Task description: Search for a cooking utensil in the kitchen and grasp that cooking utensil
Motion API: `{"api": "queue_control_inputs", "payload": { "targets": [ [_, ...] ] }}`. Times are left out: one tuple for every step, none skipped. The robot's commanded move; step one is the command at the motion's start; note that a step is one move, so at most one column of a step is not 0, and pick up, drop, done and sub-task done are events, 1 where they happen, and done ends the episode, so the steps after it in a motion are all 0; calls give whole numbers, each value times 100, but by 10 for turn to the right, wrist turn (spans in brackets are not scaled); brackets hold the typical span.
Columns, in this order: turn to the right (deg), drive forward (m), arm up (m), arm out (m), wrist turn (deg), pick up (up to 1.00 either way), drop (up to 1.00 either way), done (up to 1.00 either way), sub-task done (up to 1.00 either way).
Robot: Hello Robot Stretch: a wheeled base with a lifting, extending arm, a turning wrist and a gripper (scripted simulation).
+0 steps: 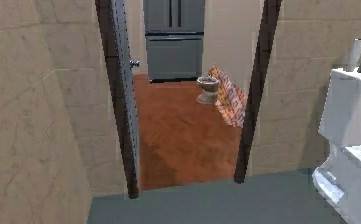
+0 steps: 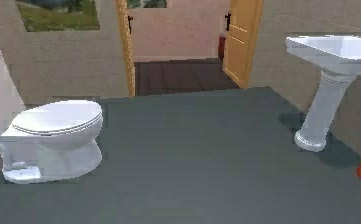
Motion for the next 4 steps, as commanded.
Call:
{"api": "queue_control_inputs", "payload": {
  "targets": [
    [90,0,0,0,0,0,0,0,0],
    [0,100,0,0,0,0,0,0,0],
    [270,0,0,0,0,0,0,0,0],
    [0,5,0,0,0,0,0,0,0]
  ]
}}
